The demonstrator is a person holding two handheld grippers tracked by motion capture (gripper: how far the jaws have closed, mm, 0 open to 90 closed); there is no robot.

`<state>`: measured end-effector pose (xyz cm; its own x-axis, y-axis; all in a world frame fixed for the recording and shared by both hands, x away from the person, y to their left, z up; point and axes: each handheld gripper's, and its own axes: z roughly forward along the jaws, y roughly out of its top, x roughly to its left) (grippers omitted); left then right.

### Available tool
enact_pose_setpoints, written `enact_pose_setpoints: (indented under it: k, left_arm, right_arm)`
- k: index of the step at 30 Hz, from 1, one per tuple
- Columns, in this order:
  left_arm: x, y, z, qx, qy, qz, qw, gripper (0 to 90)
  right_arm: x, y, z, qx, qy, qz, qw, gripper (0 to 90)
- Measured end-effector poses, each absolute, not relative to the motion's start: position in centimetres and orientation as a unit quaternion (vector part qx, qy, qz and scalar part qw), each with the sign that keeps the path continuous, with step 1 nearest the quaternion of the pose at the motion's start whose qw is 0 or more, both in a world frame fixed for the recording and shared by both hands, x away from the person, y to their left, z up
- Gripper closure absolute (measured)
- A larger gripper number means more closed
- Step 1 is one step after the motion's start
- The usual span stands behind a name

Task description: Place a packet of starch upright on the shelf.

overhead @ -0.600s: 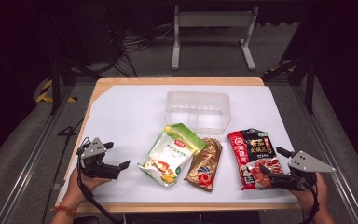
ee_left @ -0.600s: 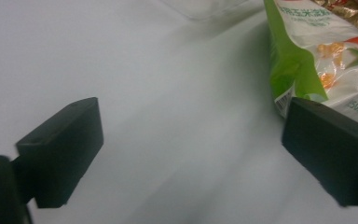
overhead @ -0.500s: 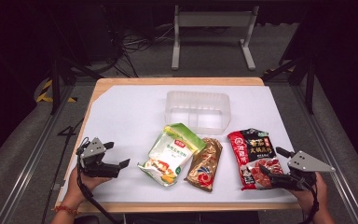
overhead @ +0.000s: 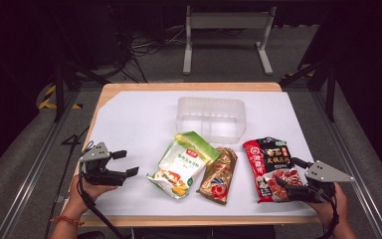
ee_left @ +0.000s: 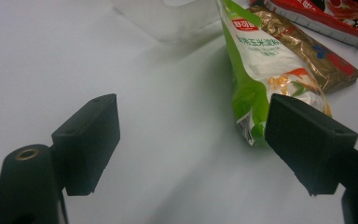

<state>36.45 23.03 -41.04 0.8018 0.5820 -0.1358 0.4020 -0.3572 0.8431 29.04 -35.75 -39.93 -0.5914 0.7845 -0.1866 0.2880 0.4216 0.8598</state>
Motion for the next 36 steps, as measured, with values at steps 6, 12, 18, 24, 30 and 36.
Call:
enact_pose_setpoints:
  k: [6, 12, 18, 24, 30, 36]
  left_arm:
    - [37.1, 21.1, -40.5, 0.840, 0.277, 0.081, 0.461, 18.3]
    - [38.7, 19.0, -40.0, 0.853, 0.250, 0.066, 0.452, 16.9]
    - [40.2, 17.3, -39.9, 0.860, 0.239, 0.052, 0.448, 14.8]
    - [42.1, 15.0, -40.3, 0.872, 0.225, 0.032, 0.435, 15.1]
    - [43.1, 13.5, -41.0, 0.880, 0.218, 0.013, 0.423, 15.4]
    - [44.4, 12.0, -41.3, 0.875, 0.214, -0.016, 0.433, 18.8]
  right_arm:
    - [29.0, -35.6, -40.0, 0.339, 0.791, 0.413, 0.298, 16.7]
    - [28.9, -35.3, -40.0, 0.336, 0.794, 0.409, 0.299, 16.7]
    - [28.8, -35.3, -40.0, 0.336, 0.795, 0.404, 0.303, 16.7]
    - [28.8, -35.1, -40.2, 0.335, 0.799, 0.396, 0.305, 16.6]
    - [28.8, -35.1, -40.3, 0.334, 0.801, 0.394, 0.304, 16.5]
    - [28.7, -35.1, -40.3, 0.335, 0.801, 0.392, 0.306, 16.4]
